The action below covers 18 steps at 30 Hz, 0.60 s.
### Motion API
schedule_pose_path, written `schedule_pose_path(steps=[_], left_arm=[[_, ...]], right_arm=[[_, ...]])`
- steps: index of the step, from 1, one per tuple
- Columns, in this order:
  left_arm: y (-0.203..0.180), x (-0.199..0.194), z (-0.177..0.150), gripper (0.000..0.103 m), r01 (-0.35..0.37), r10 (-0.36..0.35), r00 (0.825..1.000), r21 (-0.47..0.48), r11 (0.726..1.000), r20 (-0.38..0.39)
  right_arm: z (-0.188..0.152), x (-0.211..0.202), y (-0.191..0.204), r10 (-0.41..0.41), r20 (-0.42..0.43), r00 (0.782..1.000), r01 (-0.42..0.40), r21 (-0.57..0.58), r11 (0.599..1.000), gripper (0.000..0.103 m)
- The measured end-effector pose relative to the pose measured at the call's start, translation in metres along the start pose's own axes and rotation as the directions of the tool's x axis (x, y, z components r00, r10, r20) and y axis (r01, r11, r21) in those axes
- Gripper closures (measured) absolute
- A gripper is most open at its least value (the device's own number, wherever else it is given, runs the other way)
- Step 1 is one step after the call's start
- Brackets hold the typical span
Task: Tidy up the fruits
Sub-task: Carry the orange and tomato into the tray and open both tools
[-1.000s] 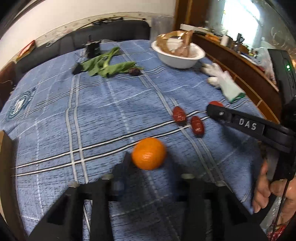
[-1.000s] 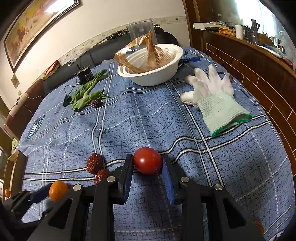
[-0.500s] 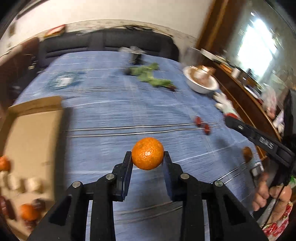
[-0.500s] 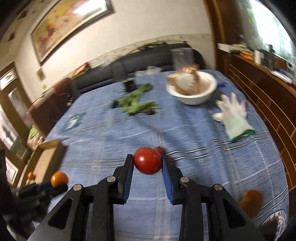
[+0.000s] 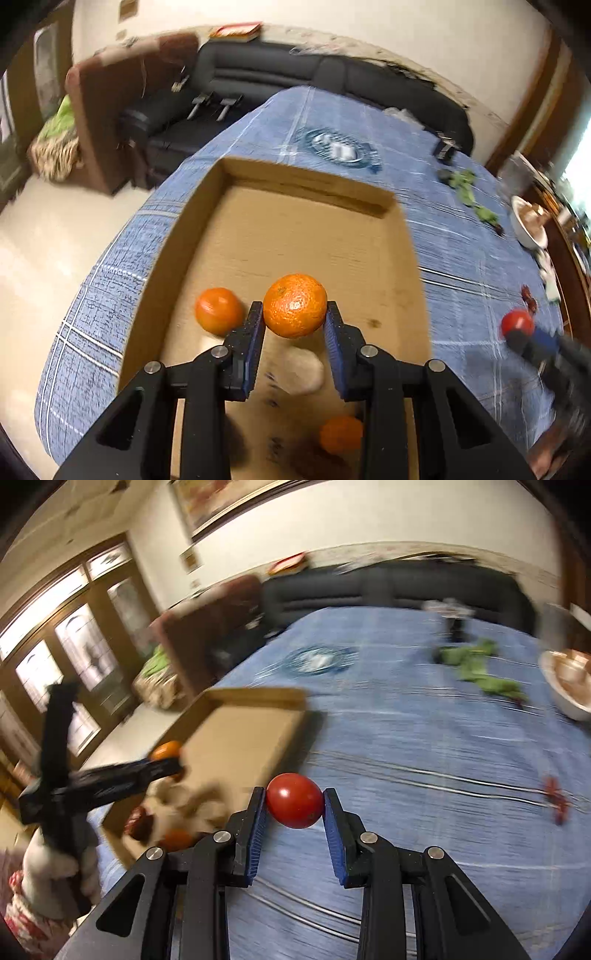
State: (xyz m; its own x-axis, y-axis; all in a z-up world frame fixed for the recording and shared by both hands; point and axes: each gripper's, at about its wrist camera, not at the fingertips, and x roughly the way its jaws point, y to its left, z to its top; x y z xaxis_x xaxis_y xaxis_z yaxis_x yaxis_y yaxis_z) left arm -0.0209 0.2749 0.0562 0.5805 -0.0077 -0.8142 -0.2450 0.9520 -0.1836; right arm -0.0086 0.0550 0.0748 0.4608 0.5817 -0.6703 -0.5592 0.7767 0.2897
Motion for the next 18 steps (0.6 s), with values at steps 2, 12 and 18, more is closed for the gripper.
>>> schedule_pose_path(steps=[2,12,18], left_arm=[[0.011,0.012,0.007,0.072,0.001,-0.001,1.000,-0.030,1.000,-0.025],[0.014,0.037,0.018,0.072,0.032,-0.035,0.996,-0.042,0.999,-0.080],[0.023,0.035,0.021,0.064,0.100,-0.106,0.992,-0.092,0.991,-0.066]], right_arm=[[0.003,0.024,0.019,0.030,-0.035,0.999,-0.031,-0.027,0.999,0.069],[0.007,0.100,0.052,-0.040,-0.141,0.989,0.022,-0.125,0.992,0.069],[0.007,0.106,0.060,-0.043,-0.137,0.990,0.020,-0.161,0.987,0.068]])
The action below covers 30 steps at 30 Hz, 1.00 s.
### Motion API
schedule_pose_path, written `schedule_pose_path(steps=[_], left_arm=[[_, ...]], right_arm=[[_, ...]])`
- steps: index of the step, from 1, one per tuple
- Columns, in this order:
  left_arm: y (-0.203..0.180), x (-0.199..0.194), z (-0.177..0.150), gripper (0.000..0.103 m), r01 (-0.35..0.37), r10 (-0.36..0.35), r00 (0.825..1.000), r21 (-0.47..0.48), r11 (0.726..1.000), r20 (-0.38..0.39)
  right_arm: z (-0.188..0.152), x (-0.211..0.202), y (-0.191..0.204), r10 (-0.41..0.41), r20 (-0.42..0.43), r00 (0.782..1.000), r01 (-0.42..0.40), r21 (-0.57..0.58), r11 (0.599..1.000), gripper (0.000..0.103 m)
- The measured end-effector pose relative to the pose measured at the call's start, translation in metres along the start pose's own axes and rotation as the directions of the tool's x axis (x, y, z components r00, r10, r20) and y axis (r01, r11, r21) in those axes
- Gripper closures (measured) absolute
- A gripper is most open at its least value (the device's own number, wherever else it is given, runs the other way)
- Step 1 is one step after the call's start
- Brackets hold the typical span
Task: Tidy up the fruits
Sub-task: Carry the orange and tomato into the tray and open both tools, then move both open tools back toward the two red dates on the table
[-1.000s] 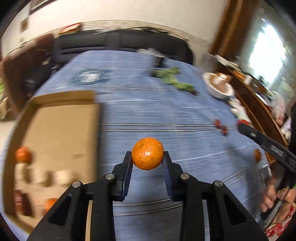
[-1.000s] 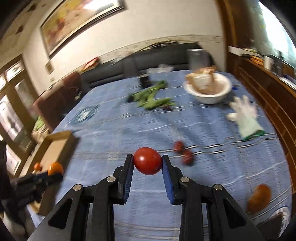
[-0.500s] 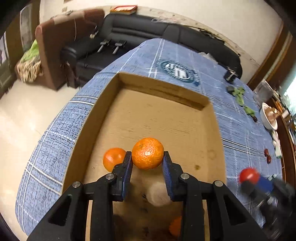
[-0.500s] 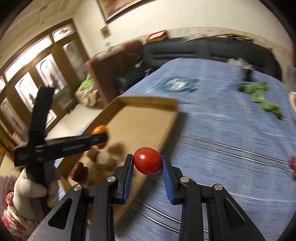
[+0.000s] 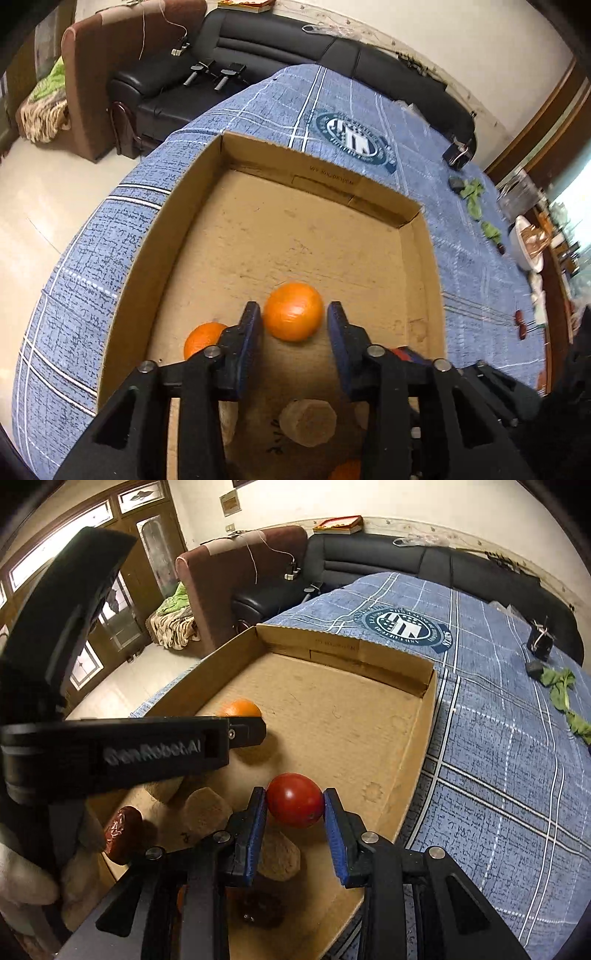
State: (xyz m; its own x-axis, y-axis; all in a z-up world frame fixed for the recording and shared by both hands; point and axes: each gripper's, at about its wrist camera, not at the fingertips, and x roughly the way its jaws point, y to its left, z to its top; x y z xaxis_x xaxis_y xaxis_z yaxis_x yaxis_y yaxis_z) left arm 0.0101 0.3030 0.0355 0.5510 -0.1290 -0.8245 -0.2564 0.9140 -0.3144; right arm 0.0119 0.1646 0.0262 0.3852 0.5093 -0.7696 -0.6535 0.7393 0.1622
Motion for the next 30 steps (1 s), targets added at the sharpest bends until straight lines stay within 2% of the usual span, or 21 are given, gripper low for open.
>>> schedule_pose_path(steps=[5,8,10,12,14,16,21,26,30], left_arm=[[0.001,-0.024,-0.004,0.061,0.019,-0.018,0.999,-0.019,1.000,0.045],[0.001,-0.046,-0.011,0.056,0.016,-0.013,0.996,-0.032,0.999,0.092],[-0.002,-0.061,-0.017,0.046,0.004,0.001,0.991,-0.035,0.999,0.132],[-0.005,-0.079,-0.028,0.028,-0.031,0.037,0.980,-0.037,0.999,0.193],[-0.011,-0.093,-0.039,0.021,-0.083,0.094,0.968,-0.057,0.995,0.232],[-0.017,-0.102,-0.049,0.021,-0.083,0.100,0.966,-0.079,0.993,0.239],[-0.036,-0.121,-0.088,0.021,0.006,0.029,0.959,-0.122,0.993,0.281],[-0.057,-0.117,-0.102,0.021,-0.009,0.036,0.967,-0.105,0.994,0.252],[-0.073,-0.126,-0.111,0.021,-0.001,0.025,0.962,-0.088,0.996,0.273]], right_arm=[[0.001,-0.005,0.003,0.005,0.011,1.000,-0.005,-0.003,1.000,0.068],[-0.003,-0.022,0.002,0.007,0.037,0.999,-0.007,0.009,1.000,0.068],[-0.010,-0.043,-0.002,0.012,0.074,0.997,-0.014,0.026,1.000,0.068],[-0.019,-0.062,-0.006,0.003,0.113,0.994,-0.008,0.042,0.999,0.068],[-0.031,-0.082,-0.015,-0.004,0.147,0.989,-0.008,0.082,0.997,0.068],[-0.042,-0.101,-0.024,-0.014,0.178,0.984,-0.010,0.134,0.991,0.068],[-0.072,-0.138,-0.046,-0.061,0.243,0.968,0.001,0.241,0.971,0.064],[-0.098,-0.151,-0.065,-0.066,0.246,0.967,-0.019,0.329,0.944,0.063],[-0.110,-0.163,-0.069,-0.080,0.255,0.964,-0.013,0.344,0.939,0.063]])
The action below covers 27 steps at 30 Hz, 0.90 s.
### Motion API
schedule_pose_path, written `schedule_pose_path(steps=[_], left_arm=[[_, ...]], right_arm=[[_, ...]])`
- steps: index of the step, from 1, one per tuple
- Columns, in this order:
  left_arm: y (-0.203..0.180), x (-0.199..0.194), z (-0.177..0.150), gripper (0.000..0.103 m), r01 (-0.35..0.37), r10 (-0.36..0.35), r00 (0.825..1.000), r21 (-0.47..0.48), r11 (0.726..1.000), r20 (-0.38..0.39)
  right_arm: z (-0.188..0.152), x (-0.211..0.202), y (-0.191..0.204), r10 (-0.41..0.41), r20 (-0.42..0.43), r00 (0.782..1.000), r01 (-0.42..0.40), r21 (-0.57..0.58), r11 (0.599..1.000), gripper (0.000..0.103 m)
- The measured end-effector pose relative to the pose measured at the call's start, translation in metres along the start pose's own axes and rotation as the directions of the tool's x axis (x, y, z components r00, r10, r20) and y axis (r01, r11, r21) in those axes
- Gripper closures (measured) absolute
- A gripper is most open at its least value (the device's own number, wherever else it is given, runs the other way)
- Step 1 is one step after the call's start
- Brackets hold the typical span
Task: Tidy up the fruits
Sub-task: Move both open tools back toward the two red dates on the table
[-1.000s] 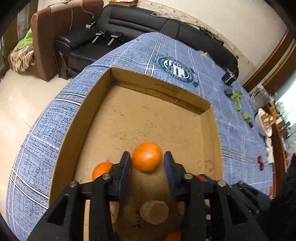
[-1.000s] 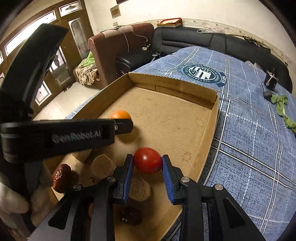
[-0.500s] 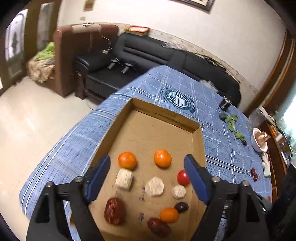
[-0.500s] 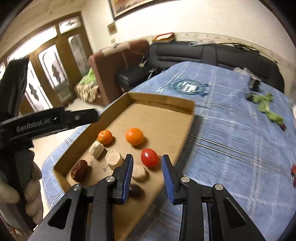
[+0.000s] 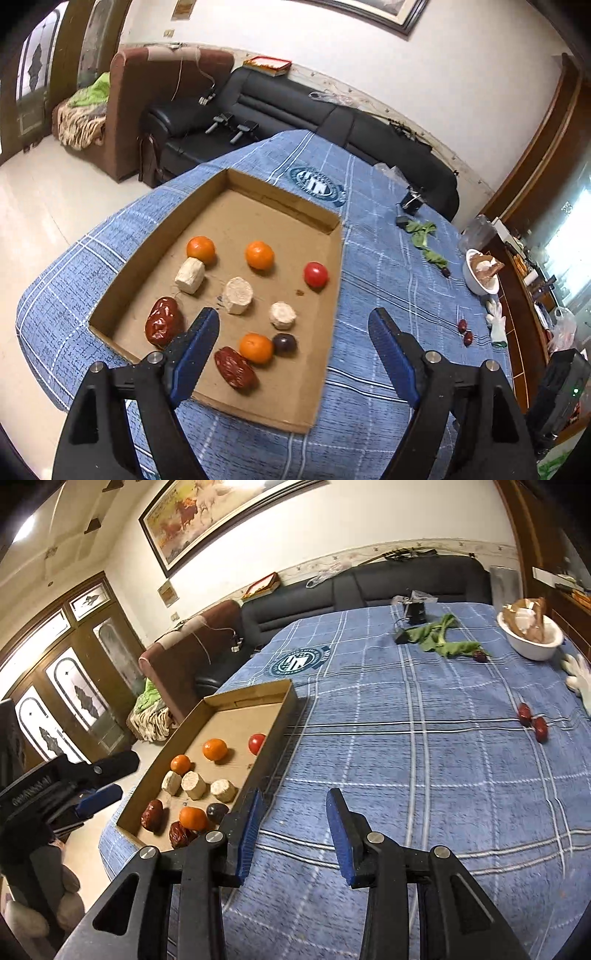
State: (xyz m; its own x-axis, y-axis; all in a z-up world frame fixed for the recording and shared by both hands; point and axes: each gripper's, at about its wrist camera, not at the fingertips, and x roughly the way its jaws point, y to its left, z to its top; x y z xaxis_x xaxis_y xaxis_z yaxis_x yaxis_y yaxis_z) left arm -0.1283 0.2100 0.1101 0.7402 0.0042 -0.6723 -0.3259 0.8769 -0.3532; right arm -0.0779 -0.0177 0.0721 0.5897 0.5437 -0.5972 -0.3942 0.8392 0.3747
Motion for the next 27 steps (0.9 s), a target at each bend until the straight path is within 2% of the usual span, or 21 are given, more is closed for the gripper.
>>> schedule_pose_path(steps=[9,14,16,19,23,27], left_arm=[[-0.023,-0.012,-0.010,0.021,0.025,-0.026,1.000,0.047,0.999,0.007],[-0.032,-0.012,-0.015,0.021,0.036,-0.037,0.999,0.077,0.996,0.010],[-0.040,0.002,-0.018,0.021,0.032,-0.030,0.999,0.099,0.995,-0.021],[-0.050,0.019,-0.024,0.021,0.085,-0.076,0.993,0.105,0.991,-0.090],[-0.064,0.025,-0.032,0.021,0.088,-0.074,0.993,0.147,0.985,-0.095],[-0.077,0.039,-0.040,0.021,0.097,-0.074,0.988,0.175,0.980,-0.135]], right_arm=[[-0.010,-0.015,-0.030,-0.033,0.004,0.999,0.033,0.025,0.999,0.063],[-0.022,-0.036,-0.076,-0.124,0.004,0.992,0.124,0.075,0.989,0.063],[-0.025,-0.042,-0.098,-0.177,-0.009,0.984,0.177,0.102,0.979,0.063],[-0.027,-0.049,-0.134,-0.237,-0.030,0.971,0.238,0.154,0.959,0.063],[-0.025,-0.066,-0.172,-0.307,-0.027,0.951,0.306,0.203,0.930,0.063],[-0.026,-0.082,-0.204,-0.355,-0.023,0.935,0.348,0.260,0.901,0.063]])
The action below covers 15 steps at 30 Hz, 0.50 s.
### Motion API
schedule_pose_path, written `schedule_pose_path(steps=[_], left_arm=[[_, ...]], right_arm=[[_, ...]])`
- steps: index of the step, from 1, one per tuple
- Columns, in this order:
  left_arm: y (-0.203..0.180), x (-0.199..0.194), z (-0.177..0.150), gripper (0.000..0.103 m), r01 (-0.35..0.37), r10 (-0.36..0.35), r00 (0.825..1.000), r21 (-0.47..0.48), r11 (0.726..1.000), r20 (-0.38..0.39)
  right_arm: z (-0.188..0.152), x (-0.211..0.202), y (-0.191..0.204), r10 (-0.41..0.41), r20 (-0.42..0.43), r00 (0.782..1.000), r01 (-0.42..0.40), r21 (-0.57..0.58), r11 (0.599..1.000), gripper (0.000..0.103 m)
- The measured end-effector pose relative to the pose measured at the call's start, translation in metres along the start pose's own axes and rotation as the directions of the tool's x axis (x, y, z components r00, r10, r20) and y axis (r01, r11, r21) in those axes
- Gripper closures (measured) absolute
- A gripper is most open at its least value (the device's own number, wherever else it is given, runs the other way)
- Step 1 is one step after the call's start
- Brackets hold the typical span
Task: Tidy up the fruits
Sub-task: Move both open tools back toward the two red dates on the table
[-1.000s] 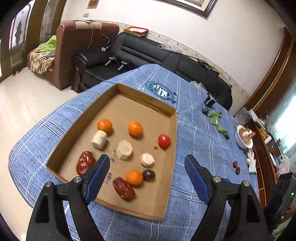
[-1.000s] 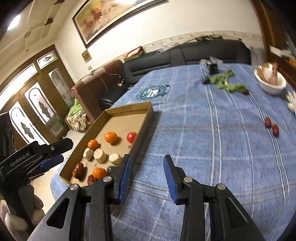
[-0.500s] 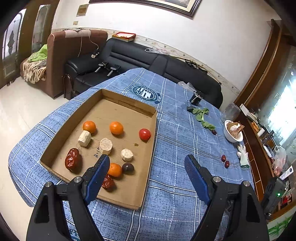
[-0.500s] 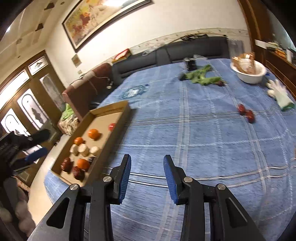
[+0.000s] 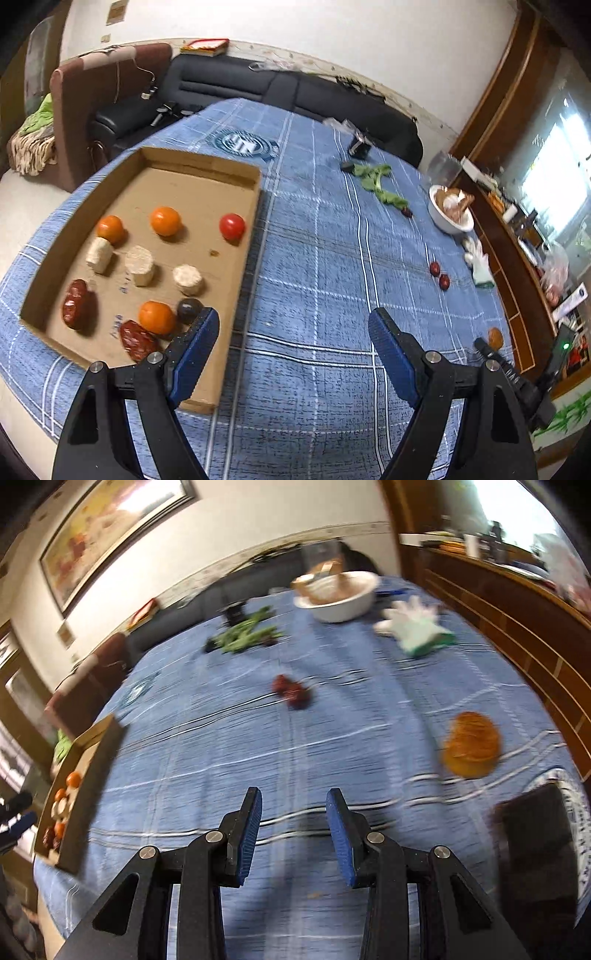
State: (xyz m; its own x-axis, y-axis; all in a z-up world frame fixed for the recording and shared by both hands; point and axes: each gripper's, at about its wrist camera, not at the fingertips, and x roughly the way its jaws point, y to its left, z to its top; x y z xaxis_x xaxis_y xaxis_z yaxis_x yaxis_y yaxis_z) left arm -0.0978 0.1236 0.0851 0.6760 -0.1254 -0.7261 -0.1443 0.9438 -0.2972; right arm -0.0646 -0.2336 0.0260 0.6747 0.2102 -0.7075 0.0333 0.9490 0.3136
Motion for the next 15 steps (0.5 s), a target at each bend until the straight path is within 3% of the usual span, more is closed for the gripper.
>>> schedule_pose_path(steps=[6,15], left_arm=[[-0.024,0.018,-0.002,0.021,-0.049,0.050,0.999,0.072,0.996,-0.012],[-0.028,0.003,-0.002,0.021,-0.198,0.187,0.979,0.146,0.969,0.085]], right_arm=[[0.006,0.000,-0.024,-0.009,-0.007,1.000,0.009,0.057,0.998,0.063],[-0.005,0.003,0.032,0.069,-0.036,0.997,-0.071,-0.068,0.995,0.063]])
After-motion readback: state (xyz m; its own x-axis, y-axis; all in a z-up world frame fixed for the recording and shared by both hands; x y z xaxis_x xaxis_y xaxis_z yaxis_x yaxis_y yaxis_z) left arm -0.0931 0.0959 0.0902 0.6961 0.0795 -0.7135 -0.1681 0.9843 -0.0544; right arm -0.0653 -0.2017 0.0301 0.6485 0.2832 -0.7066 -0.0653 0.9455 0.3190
